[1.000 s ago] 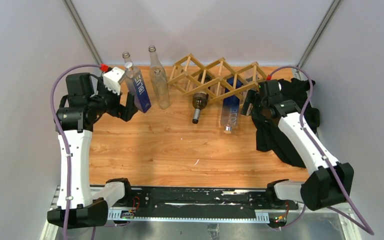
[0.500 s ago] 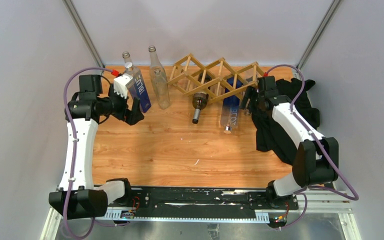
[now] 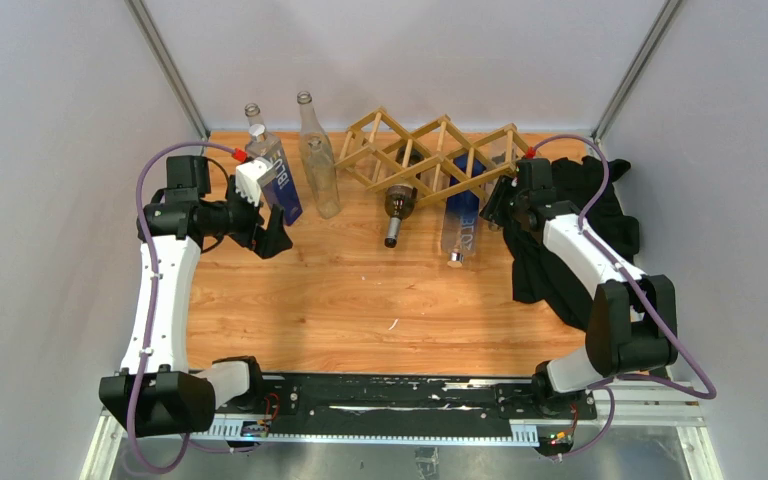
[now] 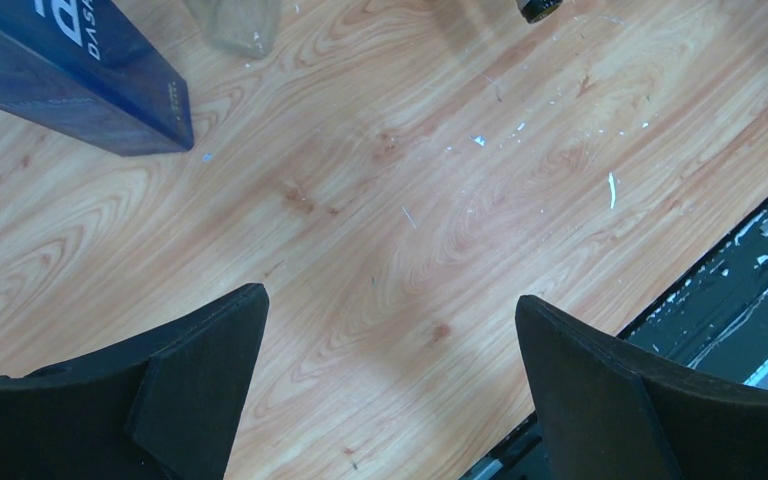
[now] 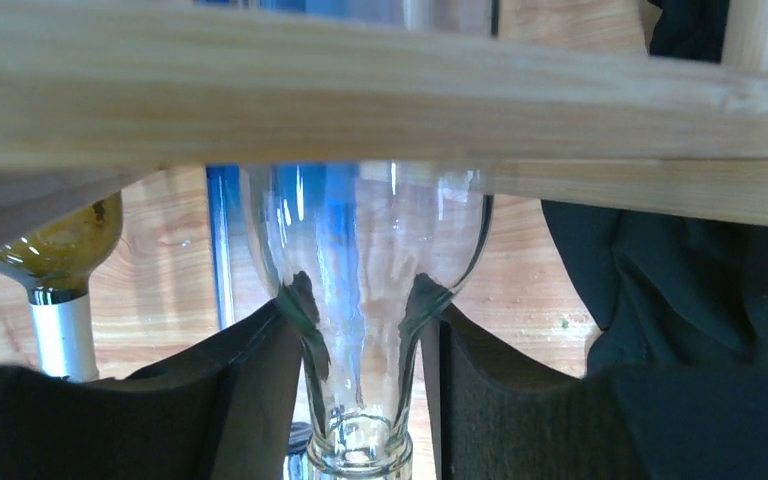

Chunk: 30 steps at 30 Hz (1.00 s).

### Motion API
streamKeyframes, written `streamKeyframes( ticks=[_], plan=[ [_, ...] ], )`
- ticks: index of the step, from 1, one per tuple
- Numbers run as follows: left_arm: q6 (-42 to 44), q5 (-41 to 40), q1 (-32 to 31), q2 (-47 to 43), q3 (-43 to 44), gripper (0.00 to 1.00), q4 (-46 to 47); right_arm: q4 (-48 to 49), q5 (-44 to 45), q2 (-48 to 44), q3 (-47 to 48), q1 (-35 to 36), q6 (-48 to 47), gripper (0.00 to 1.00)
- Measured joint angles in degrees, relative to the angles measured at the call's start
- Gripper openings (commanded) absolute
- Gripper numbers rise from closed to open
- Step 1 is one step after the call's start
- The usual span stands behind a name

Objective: Take the wine bottle off the wine rack

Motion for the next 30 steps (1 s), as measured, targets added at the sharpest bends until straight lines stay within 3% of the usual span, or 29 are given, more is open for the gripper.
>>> streamKeyframes(
  ticks=[5, 10, 20, 30],
  plan=[
    [1.4, 1.1, 0.0, -1.5, -2.5, 1.0, 0.0, 2.2, -0.3, -1.1, -1.1, 0.0, 0.5, 0.31],
    [3.4, 1.9, -0.4, -2.9, -4.7, 1.0, -0.4, 4.6, -1.4, -4.1, -4.8, 0.0, 1.0, 0.0],
    [5.6, -0.5, -5.1, -3.0, -4.0, 1.0, -1.2, 3.2, -2.8, -14.8, -10.8, 0.0, 1.2, 0.0],
    [6.9, -1.2, -8.5, -2.8, 0.1, 1.0, -1.2, -5.7, -6.6, -31.5, -15.8, 0.0, 2.8, 0.0]
  ],
)
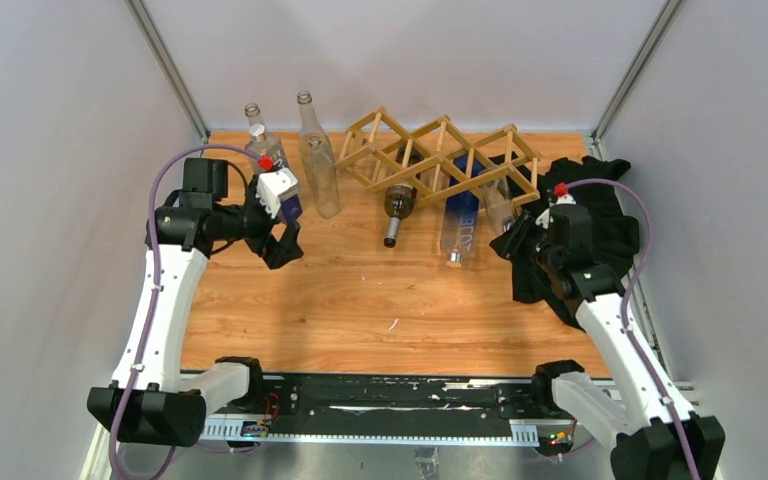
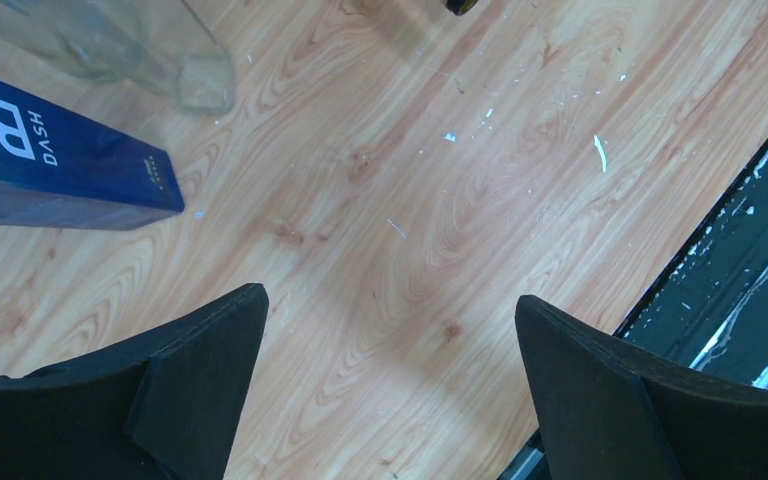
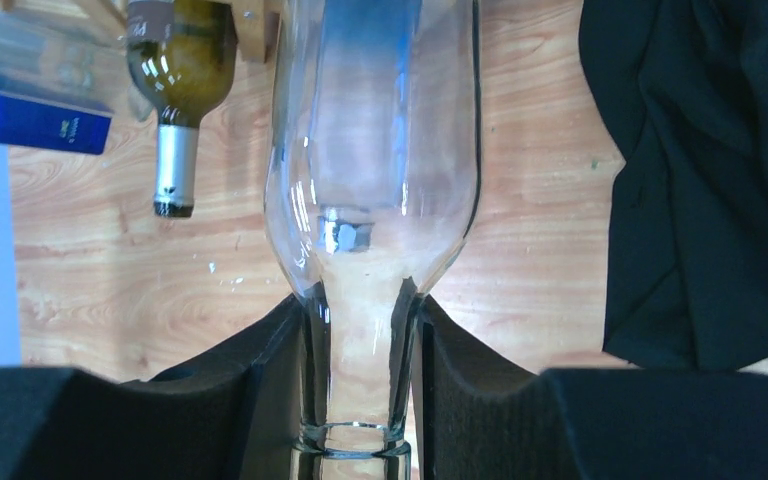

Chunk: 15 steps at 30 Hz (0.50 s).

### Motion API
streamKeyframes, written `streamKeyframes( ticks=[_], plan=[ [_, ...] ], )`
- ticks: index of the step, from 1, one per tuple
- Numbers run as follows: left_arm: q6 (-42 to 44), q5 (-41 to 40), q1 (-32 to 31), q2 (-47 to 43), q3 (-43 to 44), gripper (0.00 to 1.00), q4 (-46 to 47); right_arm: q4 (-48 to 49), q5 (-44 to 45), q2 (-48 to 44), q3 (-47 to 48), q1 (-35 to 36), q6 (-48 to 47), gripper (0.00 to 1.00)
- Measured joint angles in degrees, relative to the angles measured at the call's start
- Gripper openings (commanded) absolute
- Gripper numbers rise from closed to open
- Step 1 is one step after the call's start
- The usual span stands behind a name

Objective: Take the wine bottle off the wine rack

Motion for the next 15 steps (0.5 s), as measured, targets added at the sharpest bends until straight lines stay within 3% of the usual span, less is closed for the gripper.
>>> streamKeyframes(
  ticks=[7, 15],
  plan=[
    [0.8, -1.4, -2.0, 0.0, 0.5, 1.0, 0.0, -5.8, -2.4, -7.5, -0.4, 0.0, 1.1, 0.0],
    [1.0, -2.3, -4.0, 0.0, 0.8, 1.0, -0.1, -13.9, -3.1, -9.5, 3.6, 0.0, 1.3, 0.0]
  ],
)
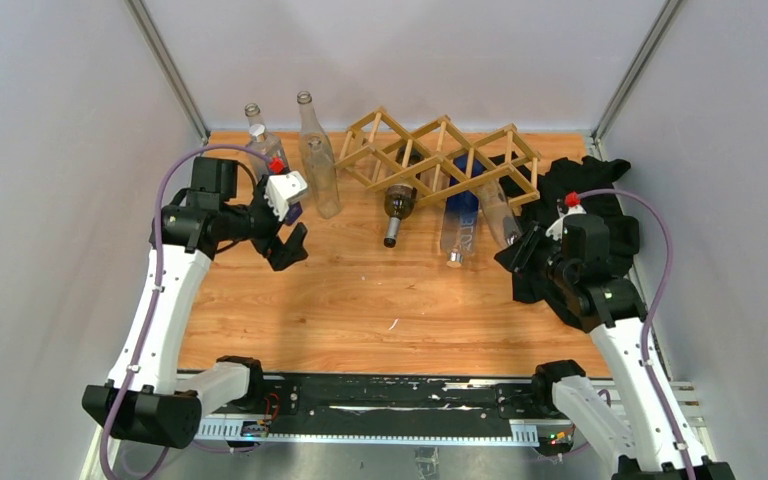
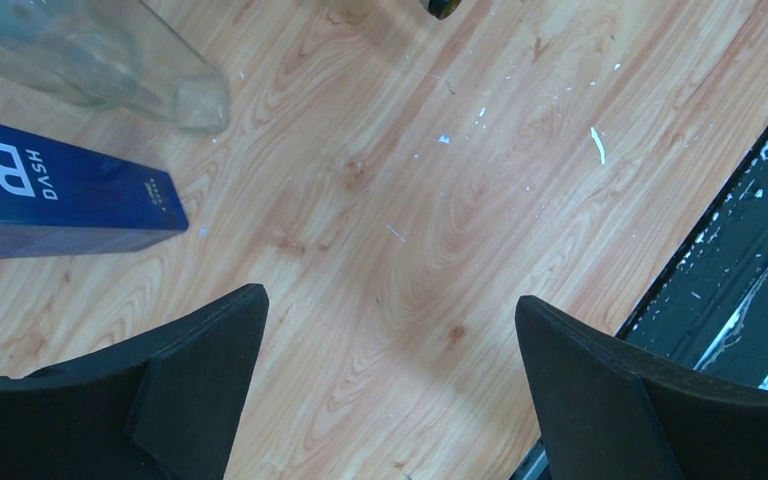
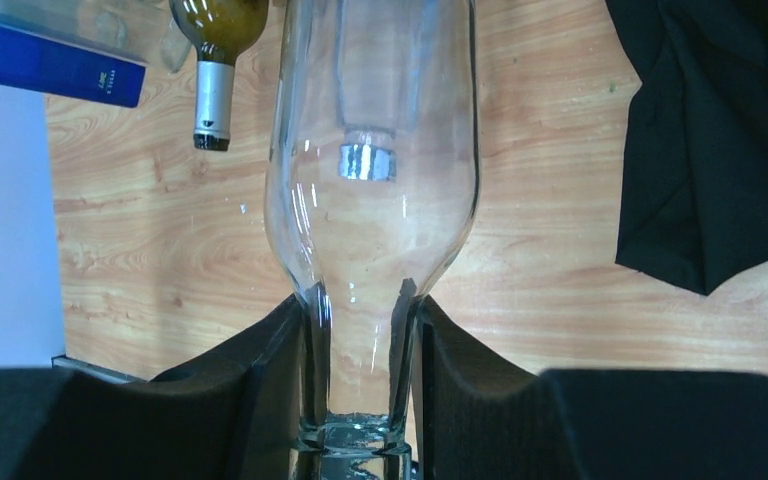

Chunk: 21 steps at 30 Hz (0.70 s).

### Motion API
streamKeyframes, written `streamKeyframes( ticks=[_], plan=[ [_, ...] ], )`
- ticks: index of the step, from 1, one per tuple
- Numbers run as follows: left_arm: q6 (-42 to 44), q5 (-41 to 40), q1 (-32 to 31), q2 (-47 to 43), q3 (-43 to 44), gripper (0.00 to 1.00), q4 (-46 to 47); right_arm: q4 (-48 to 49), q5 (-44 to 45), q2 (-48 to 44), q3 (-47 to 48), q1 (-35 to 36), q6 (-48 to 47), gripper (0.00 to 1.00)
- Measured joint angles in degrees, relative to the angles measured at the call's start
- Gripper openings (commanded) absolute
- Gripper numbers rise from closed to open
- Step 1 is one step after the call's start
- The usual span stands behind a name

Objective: Take the wine bottle off the wine rack

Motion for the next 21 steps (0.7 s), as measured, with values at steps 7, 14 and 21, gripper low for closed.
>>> streamKeyframes(
  ticks=[7, 14, 21],
  plan=[
    [0.0, -0.4, -1.9, 0.0, 1.5, 1.0, 0.0, -6.5, -0.4, -5.8, 1.4, 0.0, -0.2, 0.0],
    [0.0, -1.1, -4.5, 0.0, 2.3, 1.0, 0.0, -10.5, -1.2, -8.2, 5.9, 0.0, -0.5, 0.0],
    [0.0, -1.4, -7.5, 0.1, 2.4, 1.0, 0.0, -11.5, -6.5, -5.6, 11.3, 0.0, -1.9, 0.0]
  ],
)
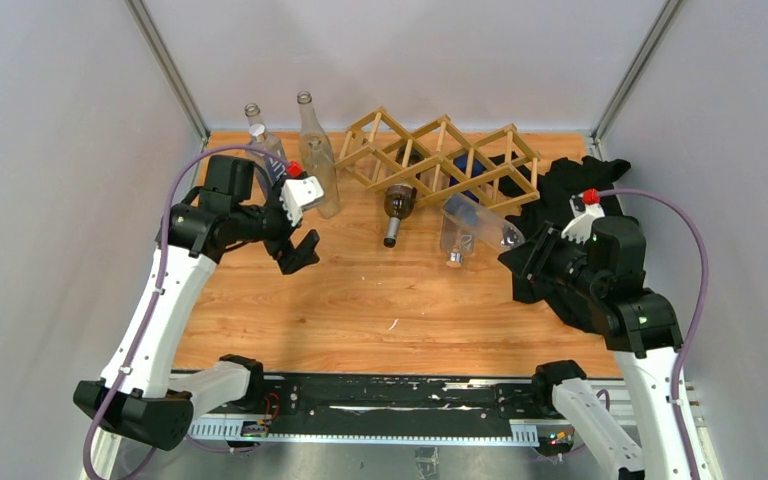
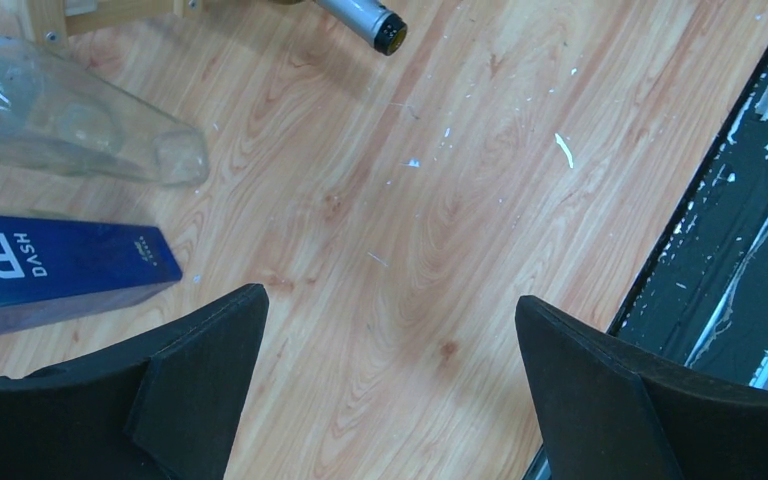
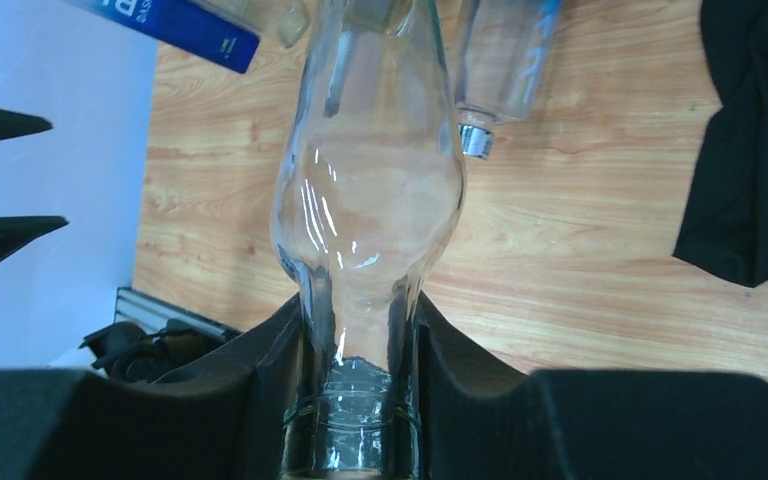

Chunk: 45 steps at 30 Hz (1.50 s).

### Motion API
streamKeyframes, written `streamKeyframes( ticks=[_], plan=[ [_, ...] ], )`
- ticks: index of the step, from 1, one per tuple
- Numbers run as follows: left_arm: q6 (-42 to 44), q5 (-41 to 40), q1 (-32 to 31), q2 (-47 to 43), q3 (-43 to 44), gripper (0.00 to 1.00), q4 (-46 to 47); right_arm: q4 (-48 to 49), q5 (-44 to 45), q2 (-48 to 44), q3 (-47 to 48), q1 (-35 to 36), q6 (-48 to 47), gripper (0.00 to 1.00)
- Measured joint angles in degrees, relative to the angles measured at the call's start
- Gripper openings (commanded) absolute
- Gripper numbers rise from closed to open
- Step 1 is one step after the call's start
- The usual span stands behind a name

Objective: Take the wine bottle off the wine rack

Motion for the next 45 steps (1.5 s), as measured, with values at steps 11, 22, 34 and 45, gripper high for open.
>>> streamKeyframes(
  ticks=[11, 22, 34, 45],
  plan=[
    [3.9, 0.9, -6.7, -2.1, 0.0, 1.0, 0.0, 1.0, -8.9, 6.7, 3.7, 3.5, -0.6, 0.0],
    [7.3, -1.8, -10.5, 0.2, 2.2, 1.0, 0.2, 6.0, -4.1, 19.8, 8.4, 27.0, 0.1, 0.0],
    [10.4, -1.0, -10.8, -6.3, -5.8, 1.0, 1.9, 12.1, -2.8, 31.9, 15.5, 39.7, 0.2, 0.0],
    [14.3, 0.5, -10.8, -14.5, -13.1, 0.99, 2.3, 14.1, -5.6, 34.2, 18.0, 43.3, -1.1, 0.0]
  ],
)
